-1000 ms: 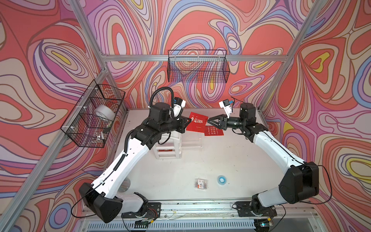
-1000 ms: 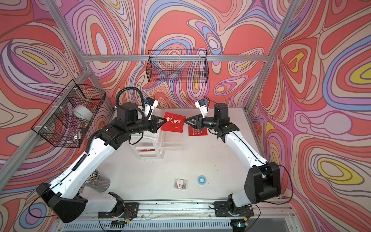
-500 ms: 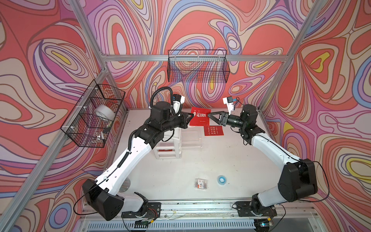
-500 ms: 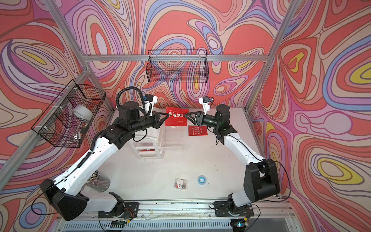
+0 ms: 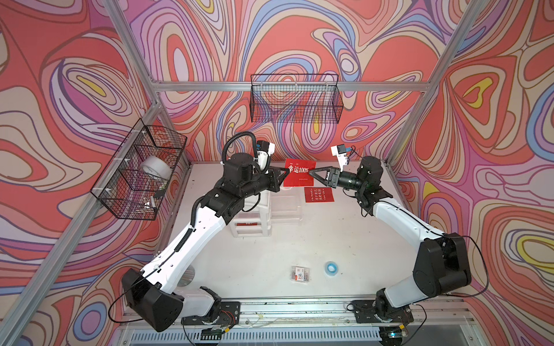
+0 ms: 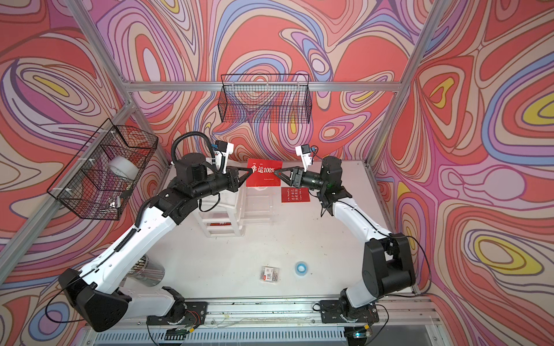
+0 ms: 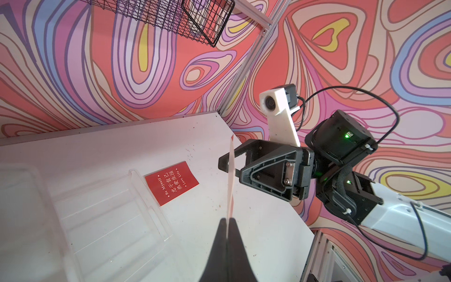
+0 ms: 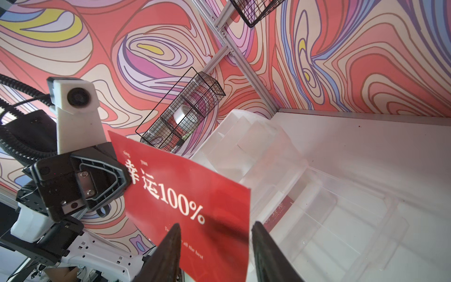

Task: Take the postcards out of the drawer
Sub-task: Place the postcard at the center of the board.

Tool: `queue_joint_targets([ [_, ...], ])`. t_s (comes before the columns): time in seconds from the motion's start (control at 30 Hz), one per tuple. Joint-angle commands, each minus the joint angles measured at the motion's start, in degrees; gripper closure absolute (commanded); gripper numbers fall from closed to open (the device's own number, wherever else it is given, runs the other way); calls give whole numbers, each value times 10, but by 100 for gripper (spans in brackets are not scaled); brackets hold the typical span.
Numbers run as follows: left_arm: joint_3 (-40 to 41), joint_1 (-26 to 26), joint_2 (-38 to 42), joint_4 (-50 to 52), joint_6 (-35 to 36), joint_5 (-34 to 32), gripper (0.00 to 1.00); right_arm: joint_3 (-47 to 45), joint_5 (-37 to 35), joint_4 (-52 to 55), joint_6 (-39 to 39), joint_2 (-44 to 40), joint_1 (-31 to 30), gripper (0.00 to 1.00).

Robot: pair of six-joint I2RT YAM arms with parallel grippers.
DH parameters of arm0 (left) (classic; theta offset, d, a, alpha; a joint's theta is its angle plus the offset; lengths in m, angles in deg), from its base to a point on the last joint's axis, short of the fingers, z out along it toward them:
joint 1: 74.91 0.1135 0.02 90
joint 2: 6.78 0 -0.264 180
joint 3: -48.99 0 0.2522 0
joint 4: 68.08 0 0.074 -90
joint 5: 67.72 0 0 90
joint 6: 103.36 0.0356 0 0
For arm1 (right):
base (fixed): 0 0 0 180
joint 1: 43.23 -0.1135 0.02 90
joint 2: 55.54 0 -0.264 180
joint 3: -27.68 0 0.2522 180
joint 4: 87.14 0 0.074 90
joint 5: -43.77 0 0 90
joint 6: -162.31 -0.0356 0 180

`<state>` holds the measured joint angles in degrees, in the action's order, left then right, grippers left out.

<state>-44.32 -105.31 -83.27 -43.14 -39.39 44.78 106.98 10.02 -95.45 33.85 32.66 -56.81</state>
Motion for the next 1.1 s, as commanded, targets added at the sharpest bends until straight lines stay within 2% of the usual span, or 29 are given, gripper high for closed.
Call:
queue_joint_targets([
  [0.0, 8, -2, 8, -36, -13, 14, 100, -8, 24, -40, -21, 11, -1, 54],
  [0.27, 7, -3, 0, -19, -13, -8, 100, -13, 33, -69, -39, 9, -1, 77],
  [0.47, 0, -2, -8, 8, -11, -32, 99, -14, 25, -64, -40, 6, -1, 87],
  [0.63, -3, -2, -9, 29, -8, -66, 81, 6, 10, 2, -1, 0, 2, 93],
  [0.9, -10, -2, -5, 73, 3, -115, 73, 41, 7, 92, 48, -12, 24, 96],
  [1.07, -14, -1, 0, 105, 14, -153, 72, 49, 6, 144, 72, -20, 53, 97],
])
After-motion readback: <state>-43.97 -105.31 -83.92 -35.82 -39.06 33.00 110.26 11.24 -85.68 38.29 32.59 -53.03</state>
